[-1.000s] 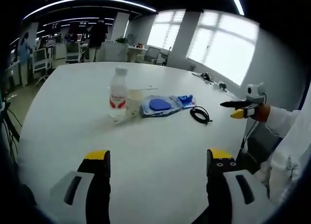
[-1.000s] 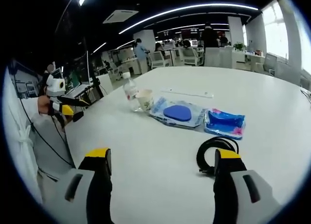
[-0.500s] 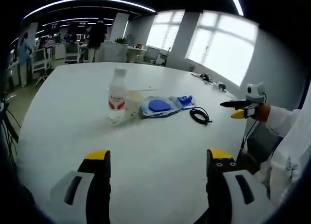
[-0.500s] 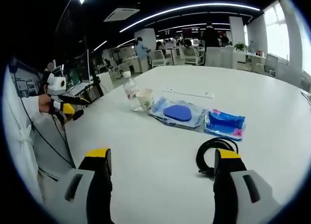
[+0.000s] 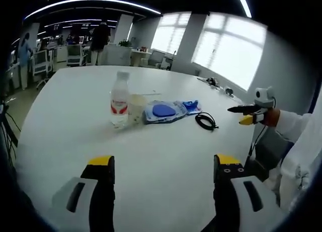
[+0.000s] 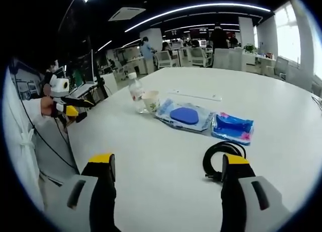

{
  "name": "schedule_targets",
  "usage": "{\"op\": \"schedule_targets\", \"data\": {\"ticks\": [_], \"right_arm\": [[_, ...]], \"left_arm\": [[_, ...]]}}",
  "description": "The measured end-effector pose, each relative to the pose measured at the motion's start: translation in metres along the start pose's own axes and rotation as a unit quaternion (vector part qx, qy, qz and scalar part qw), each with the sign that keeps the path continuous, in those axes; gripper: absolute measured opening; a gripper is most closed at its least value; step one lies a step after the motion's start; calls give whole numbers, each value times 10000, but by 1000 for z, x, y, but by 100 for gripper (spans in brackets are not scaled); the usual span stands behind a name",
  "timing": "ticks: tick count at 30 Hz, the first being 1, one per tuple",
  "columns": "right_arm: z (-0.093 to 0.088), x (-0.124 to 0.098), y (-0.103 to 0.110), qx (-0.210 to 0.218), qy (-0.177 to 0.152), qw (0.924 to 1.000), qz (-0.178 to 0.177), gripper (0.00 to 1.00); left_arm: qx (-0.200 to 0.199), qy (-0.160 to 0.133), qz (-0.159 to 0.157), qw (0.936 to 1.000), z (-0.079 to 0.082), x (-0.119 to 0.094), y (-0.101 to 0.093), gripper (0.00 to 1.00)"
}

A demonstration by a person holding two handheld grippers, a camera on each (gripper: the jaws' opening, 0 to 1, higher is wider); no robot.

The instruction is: Arrange the tabletop items into an orderly group along one side of the table until the central work area is clear of visible clutter.

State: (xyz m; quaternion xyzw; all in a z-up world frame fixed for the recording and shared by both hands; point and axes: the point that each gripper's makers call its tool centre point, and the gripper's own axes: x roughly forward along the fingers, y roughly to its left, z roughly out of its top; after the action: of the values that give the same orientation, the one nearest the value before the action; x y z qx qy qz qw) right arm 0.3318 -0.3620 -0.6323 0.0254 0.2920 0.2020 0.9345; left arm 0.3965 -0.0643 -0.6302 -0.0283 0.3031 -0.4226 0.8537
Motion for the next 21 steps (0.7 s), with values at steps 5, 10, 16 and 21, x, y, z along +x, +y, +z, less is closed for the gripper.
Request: {"op": "schedule_targets", "data": {"ticks": [5,10,16,21], "right_arm": [[0,1,-1,-17,15,10000,-1,88],[1,2,-1,-33,37,10000,31,88],[2,3,-2,-68,70,9999,40,88],[2,4,-3,-71,83,9999,54,89]], "left_arm": [[-11,-20,0,10000,0,1,1,82],[-26,-28,11,10000,0,1,3,82],[-48,-55,17,10000,1,2,3,82],[-50,-55,6,10000,1,2,3,82]]}}
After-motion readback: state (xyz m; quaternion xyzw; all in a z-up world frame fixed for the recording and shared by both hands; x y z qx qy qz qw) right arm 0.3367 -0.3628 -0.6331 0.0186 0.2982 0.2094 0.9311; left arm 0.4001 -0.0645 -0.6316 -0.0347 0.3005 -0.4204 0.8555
